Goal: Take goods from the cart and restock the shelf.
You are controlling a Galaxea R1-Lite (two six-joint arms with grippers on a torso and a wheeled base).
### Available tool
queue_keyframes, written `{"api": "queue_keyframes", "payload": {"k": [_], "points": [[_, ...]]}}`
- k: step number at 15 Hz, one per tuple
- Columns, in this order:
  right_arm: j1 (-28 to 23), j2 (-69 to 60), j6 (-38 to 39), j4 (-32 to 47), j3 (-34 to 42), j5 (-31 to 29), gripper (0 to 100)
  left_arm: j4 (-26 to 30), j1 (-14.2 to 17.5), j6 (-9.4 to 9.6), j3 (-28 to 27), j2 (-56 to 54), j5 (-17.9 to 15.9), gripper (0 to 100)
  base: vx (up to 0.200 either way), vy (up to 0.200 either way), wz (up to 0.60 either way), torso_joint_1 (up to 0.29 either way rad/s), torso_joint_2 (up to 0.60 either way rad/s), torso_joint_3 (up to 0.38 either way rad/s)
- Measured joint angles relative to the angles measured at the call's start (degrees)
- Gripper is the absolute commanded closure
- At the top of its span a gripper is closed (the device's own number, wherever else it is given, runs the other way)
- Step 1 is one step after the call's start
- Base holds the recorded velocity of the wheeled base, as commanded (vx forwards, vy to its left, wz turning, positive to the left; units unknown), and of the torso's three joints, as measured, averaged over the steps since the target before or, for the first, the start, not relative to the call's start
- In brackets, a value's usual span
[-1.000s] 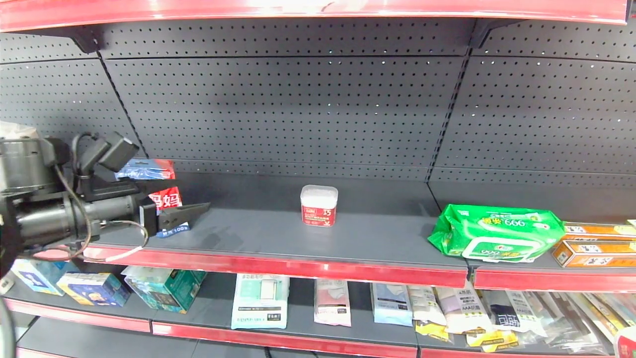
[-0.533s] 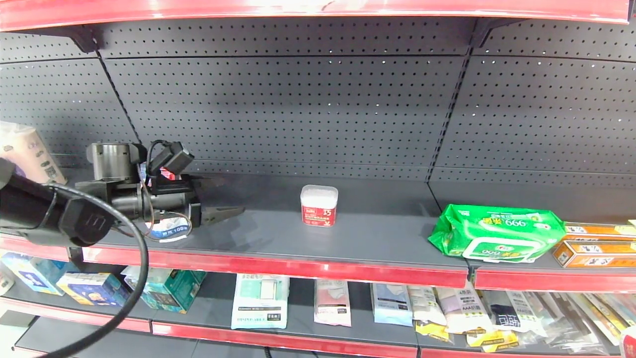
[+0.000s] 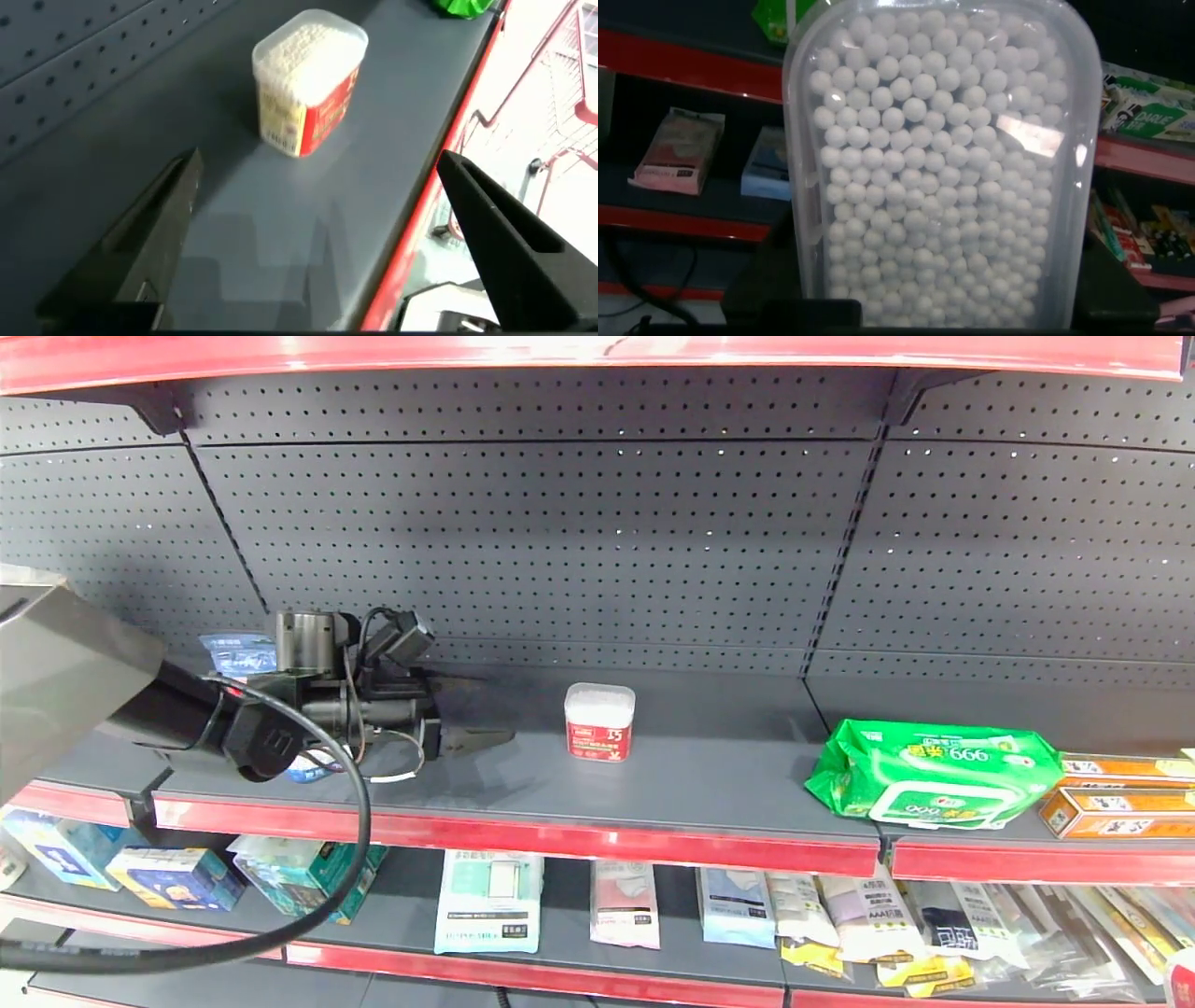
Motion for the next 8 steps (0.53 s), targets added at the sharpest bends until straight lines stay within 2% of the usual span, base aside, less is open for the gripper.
{"api": "queue_keyframes", "payload": {"k": [8], "points": [[0.0,0.1,-0.7,0.0,0.0,0.1,100,0.8,-4.1,-0.22,-13.8,10.0,-0.1,0,0.000,0.000,0.00,0.000,0.00,0.000]]}}
